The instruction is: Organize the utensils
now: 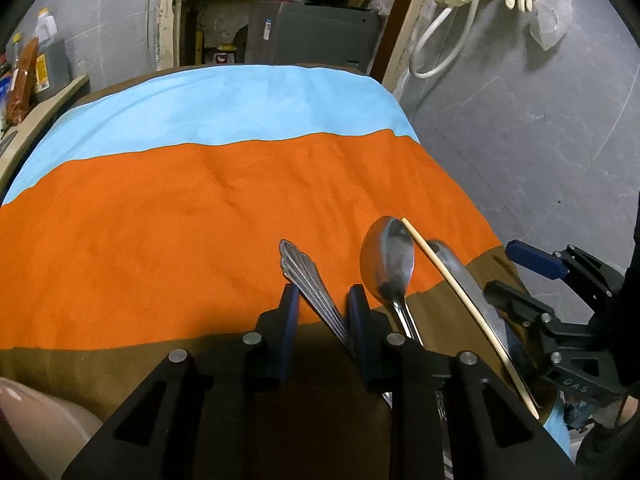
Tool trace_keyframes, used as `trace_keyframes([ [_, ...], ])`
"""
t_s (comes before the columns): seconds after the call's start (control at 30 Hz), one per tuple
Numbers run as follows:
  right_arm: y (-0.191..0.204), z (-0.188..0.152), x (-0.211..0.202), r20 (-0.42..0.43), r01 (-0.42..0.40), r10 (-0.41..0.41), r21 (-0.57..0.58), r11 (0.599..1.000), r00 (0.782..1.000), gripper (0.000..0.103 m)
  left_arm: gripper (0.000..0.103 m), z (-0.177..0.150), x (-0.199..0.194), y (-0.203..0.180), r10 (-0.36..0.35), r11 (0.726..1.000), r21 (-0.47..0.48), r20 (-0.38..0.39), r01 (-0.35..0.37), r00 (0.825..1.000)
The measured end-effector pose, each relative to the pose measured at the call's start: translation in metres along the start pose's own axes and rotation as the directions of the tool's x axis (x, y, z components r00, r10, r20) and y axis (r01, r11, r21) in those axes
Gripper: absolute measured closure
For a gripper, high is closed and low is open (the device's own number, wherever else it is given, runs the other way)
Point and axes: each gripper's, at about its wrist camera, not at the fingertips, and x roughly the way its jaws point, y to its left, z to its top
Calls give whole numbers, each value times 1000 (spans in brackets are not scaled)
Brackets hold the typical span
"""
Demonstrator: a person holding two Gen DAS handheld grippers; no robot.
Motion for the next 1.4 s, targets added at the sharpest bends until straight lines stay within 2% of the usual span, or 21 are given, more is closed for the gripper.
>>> trace_keyframes([
  [0.3,4,7,11,-38,-9,8,-17,1000,999,54,82,5,3,11,-81,995,-53,12,82,997],
  [0.47,9,8,17,-67,-7,4,-40,999,998,54,83,5,2,21,-153,984,-93,21,155,988],
  [0.53,9,8,19,-74,-10,7,-39,999,997,54,89,5,2,23,-162,981,-104,23,163,987],
  [0.63,12,9,20,-80,-7,3,-53,999,997,56,92,5,2,26,-184,975,-121,26,186,983],
  [0.8,16,13,26,-95,-44,38,-58,997,995,71,94,5,2,28,-214,967,-134,32,217,976],
  [0.97,5,20,36,-114,-99,102,34,995,988,73,95,4,0,33,-244,955,-161,39,248,969],
  [1.07,10,22,37,-125,-77,78,17,997,989,74,95,4,-1,34,-251,952,-168,42,255,967],
  [1.23,13,21,32,-140,-71,75,33,997,987,87,97,3,-6,32,-263,950,-164,46,267,964],
  [1.4,17,22,26,-183,-59,58,1,998,981,86,97,3,-6,34,-280,944,-171,36,282,959],
])
